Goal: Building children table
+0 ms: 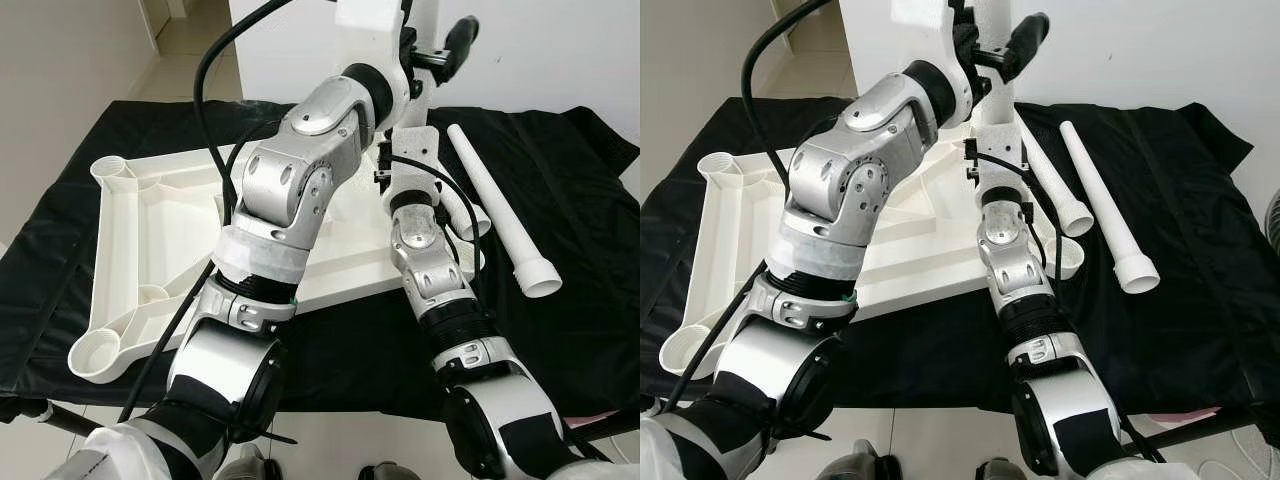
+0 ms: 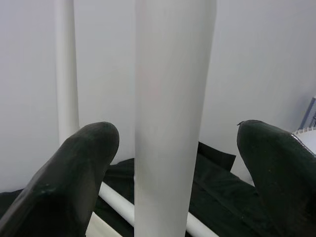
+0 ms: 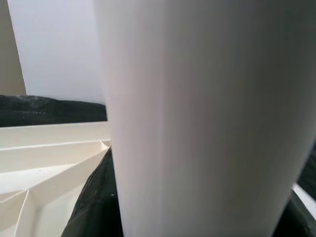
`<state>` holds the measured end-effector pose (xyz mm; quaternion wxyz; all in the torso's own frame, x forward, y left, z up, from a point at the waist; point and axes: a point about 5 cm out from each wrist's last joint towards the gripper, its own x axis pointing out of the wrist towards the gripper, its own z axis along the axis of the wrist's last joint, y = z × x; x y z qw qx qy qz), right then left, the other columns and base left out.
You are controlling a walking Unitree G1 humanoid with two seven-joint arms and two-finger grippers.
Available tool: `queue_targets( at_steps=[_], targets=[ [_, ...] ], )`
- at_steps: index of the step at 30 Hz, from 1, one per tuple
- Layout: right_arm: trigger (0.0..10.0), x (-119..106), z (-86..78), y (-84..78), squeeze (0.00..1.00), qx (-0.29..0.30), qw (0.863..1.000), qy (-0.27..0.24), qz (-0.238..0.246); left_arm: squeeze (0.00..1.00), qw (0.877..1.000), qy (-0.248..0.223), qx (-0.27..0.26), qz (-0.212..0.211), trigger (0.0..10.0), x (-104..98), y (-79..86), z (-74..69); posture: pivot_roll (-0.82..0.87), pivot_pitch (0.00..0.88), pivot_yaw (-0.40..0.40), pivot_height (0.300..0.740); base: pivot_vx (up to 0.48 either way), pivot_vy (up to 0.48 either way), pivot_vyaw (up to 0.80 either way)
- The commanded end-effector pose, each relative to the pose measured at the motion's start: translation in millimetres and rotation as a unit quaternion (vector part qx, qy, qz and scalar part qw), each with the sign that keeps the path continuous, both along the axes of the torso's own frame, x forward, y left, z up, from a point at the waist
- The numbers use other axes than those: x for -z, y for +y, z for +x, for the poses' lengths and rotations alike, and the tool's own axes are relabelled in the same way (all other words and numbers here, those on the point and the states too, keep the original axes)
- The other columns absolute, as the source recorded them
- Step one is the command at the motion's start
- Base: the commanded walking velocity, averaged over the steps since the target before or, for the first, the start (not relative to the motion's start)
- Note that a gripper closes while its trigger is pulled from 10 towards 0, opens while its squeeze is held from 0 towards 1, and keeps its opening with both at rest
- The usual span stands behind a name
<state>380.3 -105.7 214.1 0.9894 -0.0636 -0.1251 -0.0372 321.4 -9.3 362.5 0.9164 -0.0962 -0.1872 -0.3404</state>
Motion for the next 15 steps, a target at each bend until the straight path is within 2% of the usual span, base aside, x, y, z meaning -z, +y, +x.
queue_targets(
  at_steps=[1, 5, 7, 9, 10, 15],
  targets=[
    [10.0, -2.7, 2.1, -1.2, 0.0, -0.012, 1.0, -0.001, 0.019, 0.0, 0.999, -0.04, 0.03, 0.008, 10.0, -4.9, -1.7, -8.3, -0.09, 0.021, 0.031, 0.74, 0.0, 0.0, 0.0],
    [10.0, -0.7, 2.4, -11.9, 0.0, -0.014, 0.999, 0.002, 0.034, 0.0, 0.998, -0.05, 0.035, 0.01, 10.0, -1.3, -1.1, -13.5, -0.1, 0.02, 0.034, 0.74, 0.0, 0.0, 0.0],
    [10.0, 0.2, 1.1, -22.3, 0.0, -0.015, 0.999, -0.001, 0.039, 0.0, 0.999, -0.045, 0.024, 0.018, 10.0, 9.6, 3.6, -13.2, -0.1, 0.021, 0.036, 0.74, 0.0, 0.0, 0.0],
    [10.0, 0.2, 1.1, -22.3, 0.0, -0.015, 0.999, -0.001, 0.039, 0.0, 0.999, -0.045, 0.024, 0.018, 10.0, 9.6, 3.6, -13.2, -0.1, 0.021, 0.036, 0.74, 0.0, 0.0, 0.0],
    [10.0, -1.2, -2.0, -30.6, 0.0, -0.023, 0.999, -0.015, 0.028, 0.0, 0.999, -0.035, 0.007, 0.031, 10.0, 24.9, 10.7, -10.0, -0.1, 0.019, 0.037, 0.74, 0.0, 0.0, 0.0],
    [10.0, -2.3, -3.6, -35.6, 0.0, -0.023, 0.999, -0.023, 0.019, 0.0, 0.999, -0.026, 0.0, 0.04, 10.0, 33.6, 13.7, -8.2, -0.1, 0.019, 0.037, 0.74, 0.0, 0.0, 0.0]
  ],
)
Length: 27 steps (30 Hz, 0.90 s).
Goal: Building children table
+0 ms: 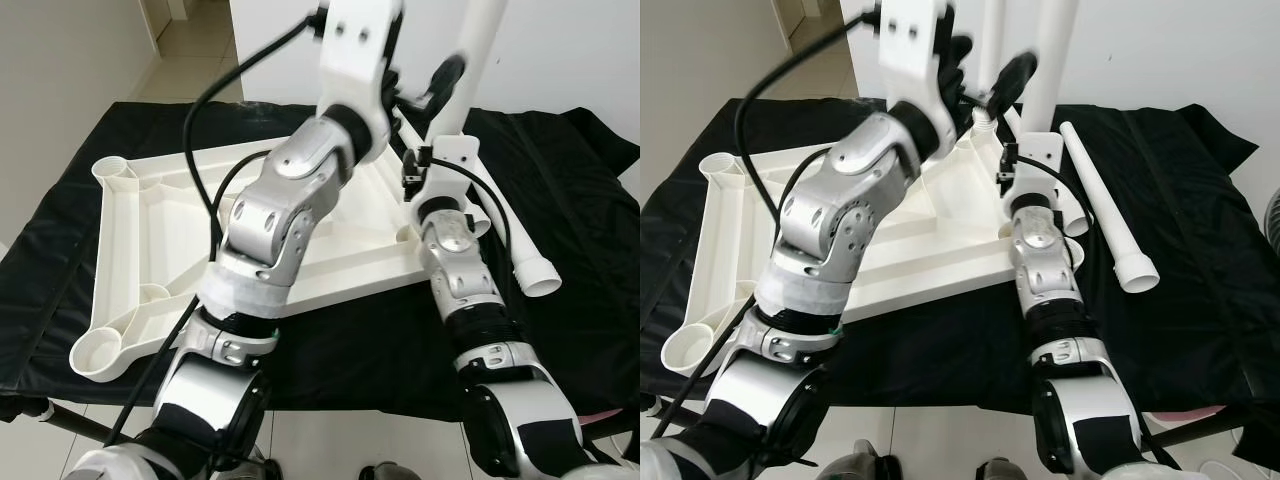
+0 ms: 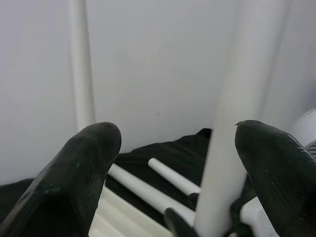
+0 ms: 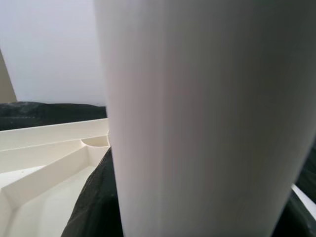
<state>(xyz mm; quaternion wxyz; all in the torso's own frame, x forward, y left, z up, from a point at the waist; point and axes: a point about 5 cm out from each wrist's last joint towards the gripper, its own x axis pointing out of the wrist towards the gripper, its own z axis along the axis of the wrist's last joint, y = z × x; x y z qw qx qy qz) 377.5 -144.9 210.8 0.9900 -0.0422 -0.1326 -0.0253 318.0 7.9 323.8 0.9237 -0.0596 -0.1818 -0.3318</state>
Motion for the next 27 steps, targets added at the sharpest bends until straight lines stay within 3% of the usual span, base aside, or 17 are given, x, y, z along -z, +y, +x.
queue_targets(
  at_steps=[1, 8, 12, 14, 17, 27],
  targets=[
    [10.0, -8.1, -3.0, -2.9, 0.0, -0.004, 1.0, -0.028, -0.003, 0.0, 1.0, -0.011, 0.008, 0.021, 10.0, 6.7, -0.7, -2.5, -0.1, 0.017, 0.036, 0.74, 0.0, 0.0, 0.0],
    [10.0, -18.9, -7.2, -24.4, 0.0, 0.022, 0.998, -0.06, -0.009, 0.0, 0.997, 0.026, -0.006, 0.069, 10.0, 48.3, 2.8, 2.7, -0.1, 0.015, 0.037, 0.74, 0.0, 0.0, 0.0],
    [10.0, -26.3, -6.2, -37.5, 0.0, 0.037, 0.997, -0.07, -0.008, 0.0, 0.992, 0.069, -0.006, 0.106, 10.0, 86.3, 0.9, 6.9, -0.1, 0.013, 0.037, 0.74, 0.0, 0.0, 0.0],
    [10.0, -26.3, -6.2, -37.5, 0.0, 0.037, 0.997, -0.07, -0.008, 0.0, 0.992, 0.069, -0.006, 0.106, 10.0, 86.3, 0.9, 6.9, -0.1, 0.013, 0.037, 0.74, 0.0, 0.0, 0.0],
    [10.0, -31.2, -6.8, -43.3, 0.0, 0.041, 0.996, -0.078, -0.008, 0.0, 0.985, 0.096, 0.018, 0.145, 10.0, 119.0, -5.0, 2.3, -0.1, 0.011, 0.038, 0.74, 0.0, 0.0, 0.0],
    [10.0, -30.5, -8.9, -43.2, 0.0, 0.04, 0.996, -0.08, -0.011, 0.0, 0.971, 0.101, 0.061, 0.209, 10.0, 159.5, -13.6, -9.9, -0.11, 0.016, 0.042, 0.74, 0.0, 0.0, 0.0]
  ],
)
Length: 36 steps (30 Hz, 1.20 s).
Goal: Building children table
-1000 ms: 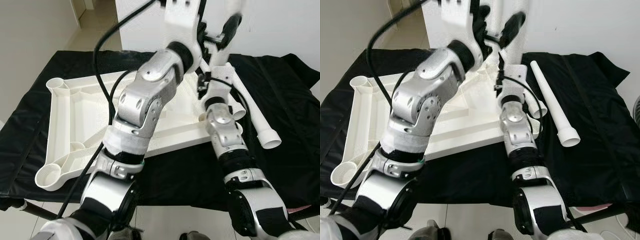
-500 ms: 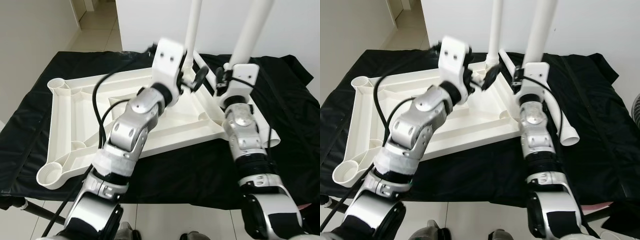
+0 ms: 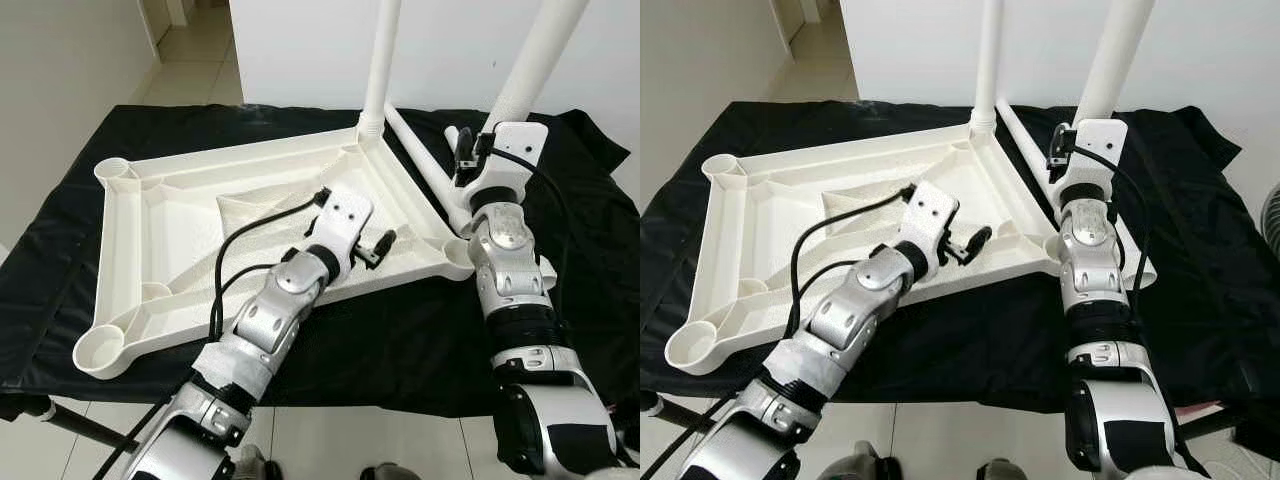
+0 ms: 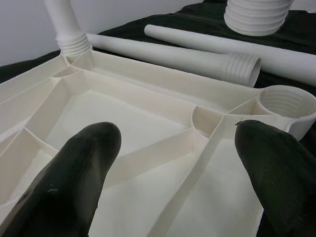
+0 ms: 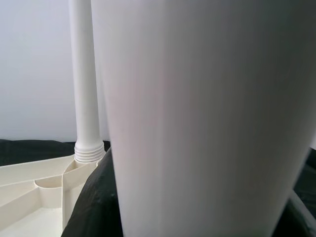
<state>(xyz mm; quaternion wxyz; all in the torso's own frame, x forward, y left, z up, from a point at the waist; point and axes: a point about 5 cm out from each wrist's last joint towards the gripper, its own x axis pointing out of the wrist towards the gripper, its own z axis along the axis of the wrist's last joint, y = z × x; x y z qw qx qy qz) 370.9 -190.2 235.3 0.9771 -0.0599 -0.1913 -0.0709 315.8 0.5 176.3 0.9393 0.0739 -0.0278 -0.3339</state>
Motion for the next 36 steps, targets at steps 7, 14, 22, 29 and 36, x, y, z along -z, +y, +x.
queue_targets(
  at_steps=[7, 14, 22, 29, 36],
  targets=[
    [10.0, -4.6, -1.7, 3.9, 0.0, -0.006, 1.0, -0.015, -0.005, 0.0, 0.987, 0.019, 0.145, 0.069, 10.0, 34.1, -15.8, -20.4, -0.1, 0.028, 0.036, 0.74, 0.0, 0.0, 0.0],
    [10.0, -5.1, -1.2, 4.1, 0.0, -0.007, 1.0, -0.014, -0.008, 0.0, 0.972, 0.007, 0.215, 0.094, 10.0, 38.6, -27.8, -33.4, -0.1, 0.039, 0.029, 0.74, 0.0, 0.0, 0.0],
    [10.0, -7.6, -0.4, 3.6, 0.0, -0.004, 1.0, -0.015, -0.012, 0.0, 0.972, 0.011, 0.207, 0.114, 10.0, 40.1, -38.4, -26.8, -0.11, 0.051, 0.034, 0.74, 0.0, 0.0, 0.0],
    [10.0, -7.6, -0.9, 2.6, 0.0, 0.001, 1.0, -0.016, -0.011, 0.0, 0.978, 0.014, 0.181, 0.104, 10.0, 32.0, -37.8, -14.6, -0.11, 0.057, 0.042, 0.74, 0.0, 0.0, 0.0],
    [10.0, -7.4, -0.7, 3.6, 0.0, 0.001, 1.0, -0.016, -0.009, 0.0, 0.982, 0.028, 0.158, 0.096, 10.0, 28.0, -36.7, -6.1, -0.11, 0.06, 0.043, 0.74, 0.0, 0.0, 0.0]
  ],
)
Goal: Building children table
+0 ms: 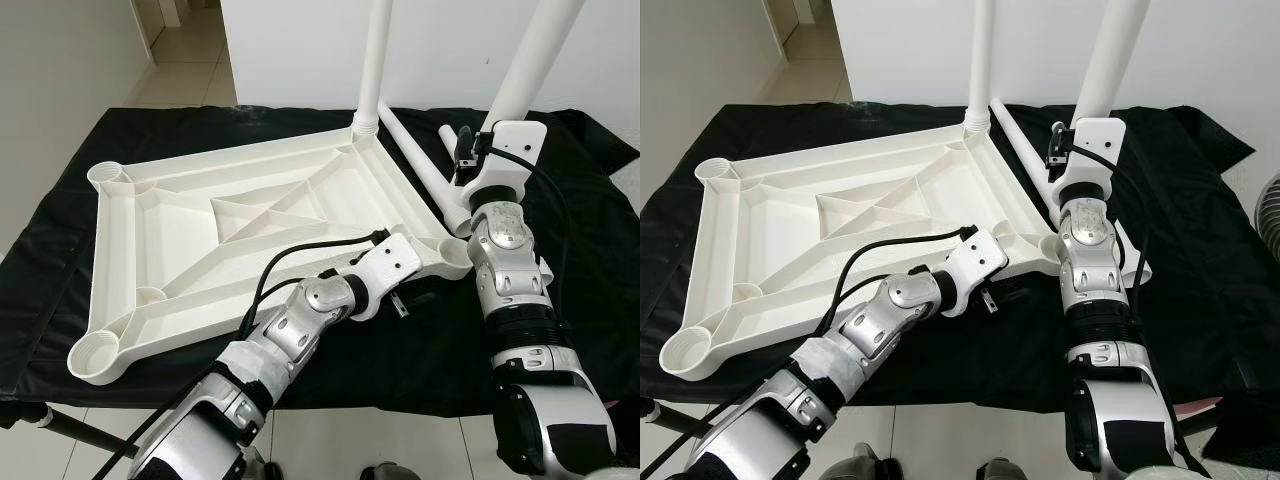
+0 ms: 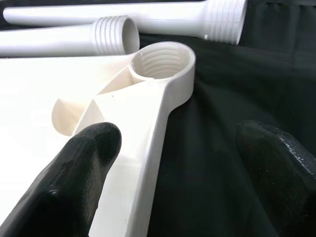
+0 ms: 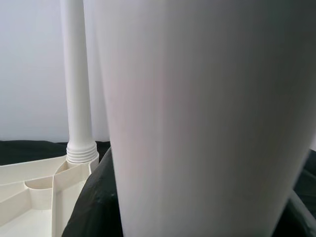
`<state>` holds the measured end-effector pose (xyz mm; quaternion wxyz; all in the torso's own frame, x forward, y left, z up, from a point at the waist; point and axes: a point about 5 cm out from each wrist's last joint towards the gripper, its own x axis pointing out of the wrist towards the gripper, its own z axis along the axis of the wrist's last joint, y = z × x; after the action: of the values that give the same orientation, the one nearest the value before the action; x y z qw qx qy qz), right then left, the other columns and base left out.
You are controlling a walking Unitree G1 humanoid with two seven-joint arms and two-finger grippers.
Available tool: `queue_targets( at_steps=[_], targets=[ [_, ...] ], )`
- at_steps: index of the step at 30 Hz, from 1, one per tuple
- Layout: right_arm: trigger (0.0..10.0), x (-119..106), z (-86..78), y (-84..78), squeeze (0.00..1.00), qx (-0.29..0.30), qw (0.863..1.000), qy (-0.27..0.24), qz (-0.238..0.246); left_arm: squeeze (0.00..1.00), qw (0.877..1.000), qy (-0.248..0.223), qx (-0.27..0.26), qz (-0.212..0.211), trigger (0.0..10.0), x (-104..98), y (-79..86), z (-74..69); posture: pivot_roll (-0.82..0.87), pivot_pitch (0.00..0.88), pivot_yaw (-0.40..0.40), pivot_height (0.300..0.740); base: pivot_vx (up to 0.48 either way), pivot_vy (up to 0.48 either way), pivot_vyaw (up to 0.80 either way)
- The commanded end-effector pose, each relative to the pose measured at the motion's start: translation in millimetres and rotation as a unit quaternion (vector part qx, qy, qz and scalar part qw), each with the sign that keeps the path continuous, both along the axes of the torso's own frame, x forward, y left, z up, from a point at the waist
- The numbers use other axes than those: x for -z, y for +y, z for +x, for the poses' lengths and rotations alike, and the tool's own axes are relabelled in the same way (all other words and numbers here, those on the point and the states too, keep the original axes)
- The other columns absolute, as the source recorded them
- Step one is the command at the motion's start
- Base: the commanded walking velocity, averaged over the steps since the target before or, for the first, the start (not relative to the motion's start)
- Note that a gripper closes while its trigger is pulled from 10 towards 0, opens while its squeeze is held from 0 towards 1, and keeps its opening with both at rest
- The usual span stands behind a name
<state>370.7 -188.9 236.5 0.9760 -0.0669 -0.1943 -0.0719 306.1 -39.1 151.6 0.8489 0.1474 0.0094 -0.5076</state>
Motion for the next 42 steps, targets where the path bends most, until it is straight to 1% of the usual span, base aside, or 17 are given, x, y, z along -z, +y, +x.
queue_targets(
  at_steps=[1, 5, 7, 9, 10, 15, 16, 17, 18, 20, 25, 26, 33, 34, 35, 36, 42],
  targets=[
    [10.0, -6.3, -0.4, 2.5, 0.0, -0.001, 1.0, -0.014, -0.002, 0.0, 0.999, 0.006, -0.036, 0.009, 10.0, 4.3, 3.1, 4.7, -0.11, 0.06, 0.043, 0.74, 0.0, 0.0, 0.0],
    [10.0, -6.6, 0.4, 3.7, 0.0, -0.002, 1.0, -0.013, -0.003, 0.0, 0.997, 0.017, -0.059, 0.056, 10.0, 15.8, 5.4, 10.5, -0.11, 0.063, 0.041, 0.74, 0.0, 0.0, 0.0],
    [10.0, -6.5, 0.6, 5.9, 0.0, -0.006, 1.0, -0.013, -0.004, 0.0, 0.994, 0.044, -0.073, 0.065, 3.8, 20.1, 7.7, 12.9, -0.11, 0.063, 0.041, 0.74, 0.0, 0.0, 0.0],
    [10.0, -5.8, 0.3, 7.8, 0.0, -0.009, 1.0, -0.012, -0.005, 0.0, 0.993, 0.054, -0.079, 0.072, 3.8, 22.3, 8.8, 13.8, -0.11, 0.061, 0.039, 0.74, 0.0, 0.0, 0.0],
    [10.0, -5.2, 0.4, 9.0, 0.0, -0.011, 1.0, -0.011, -0.005, 0.0, 0.992, 0.056, -0.087, 0.072, 0.0, 22.1, 9.6, 15.4, -0.11, 0.061, 0.039, 0.74, 0.0, 0.0, 0.0],
    [10.0, -4.2, 1.0, 12.2, 0.0, -0.014, 1.0, -0.01, -0.004, 0.0, 0.992, 0.055, -0.093, 0.066, 0.0, 17.8, 10.0, 18.7, -0.11, 0.055, 0.036, 0.74, 0.0, 0.0, 0.0],
    [10.0, -4.4, 1.3, 13.3, 0.0, -0.016, 1.0, -0.01, -0.005, 0.0, 0.993, 0.048, -0.091, 0.064, 3.2, 14.6, 10.2, 19.7, -0.11, 0.047, 0.035, 0.74, 0.0, 0.0, 0.0],
    [10.0, -4.6, 1.5, 14.0, 0.0, -0.017, 1.0, -0.01, -0.005, 0.0, 0.993, 0.043, -0.09, 0.063, 3.2, 12.5, 10.2, 20.5, -0.11, 0.047, 0.035, 0.74, 0.0, 0.0, 0.0],
    [10.0, -4.9, 1.8, 14.7, 0.0, -0.018, 1.0, -0.01, -0.005, 0.0, 0.993, 0.038, -0.087, 0.064, 8.2, 10.0, 11.0, 21.1, -0.11, 0.044, 0.034, 0.74, 0.0, 0.0, 0.0],
    [10.0, -5.4, 2.1, 15.6, 0.0, -0.02, 1.0, -0.011, -0.005, 0.0, 0.994, 0.032, -0.08, 0.066, 9.1, 7.0, 13.1, 21.3, -0.11, 0.044, 0.034, 0.74, 0.0, 0.0, 0.0],
    [10.0, -4.5, 2.3, 17.2, 0.0, -0.022, 1.0, -0.01, -0.006, 0.0, 0.995, 0.02, -0.069, 0.071, 8.9, 4.4, 18.7, 20.4, -0.11, 0.038, 0.032, 0.74, 0.0, 0.0, 0.0],
    [10.0, -4.3, 2.3, 17.3, 0.0, -0.023, 1.0, -0.009, -0.007, 0.0, 0.995, 0.018, -0.057, 0.075, 0.0, 4.5, 22.9, 18.4, -0.11, 0.038, 0.032, 0.74, 0.0, 0.0, 0.0],
    [10.0, -2.3, 2.1, 16.9, 0.0, -0.023, 1.0, -0.007, -0.008, 0.0, 0.994, 0.016, -0.024, 0.106, 0.0, 12.5, 49.0, 9.7, -0.11, 0.033, 0.034, 0.74, 0.0, 0.0, 0.0],
    [10.0, -2.1, 2.3, 16.6, 0.0, -0.023, 1.0, -0.006, -0.008, 0.0, 0.993, 0.017, -0.025, 0.113, 1.8, 14.8, 51.6, 9.9, -0.1, 0.028, 0.035, 0.74, 0.0, 0.0, 0.0],
    [10.0, -2.1, 2.5, 16.2, 0.0, -0.022, 1.0, -0.006, -0.008, 0.0, 0.992, 0.018, -0.026, 0.119, 7.6, 16.7, 53.1, 9.9, -0.1, 0.028, 0.035, 0.74, 0.0, 0.0, 0.0],
    [10.0, -2.3, 2.6, 15.9, 0.0, -0.021, 1.0, -0.006, -0.009, 0.0, 0.992, 0.015, -0.029, 0.124, 10.0, 17.9, 53.3, 10.4, -0.1, 0.028, 0.035, 0.74, 0.0, 0.0, 0.0],
    [10.0, -3.0, 2.9, 15.8, 0.0, -0.02, 1.0, -0.007, -0.01, 0.0, 0.992, 0.002, -0.039, 0.12, 10.0, 13.4, 49.1, 13.5, -0.11, 0.022, 0.039, 0.74, 0.0, 0.0, 0.0]
  ],
)
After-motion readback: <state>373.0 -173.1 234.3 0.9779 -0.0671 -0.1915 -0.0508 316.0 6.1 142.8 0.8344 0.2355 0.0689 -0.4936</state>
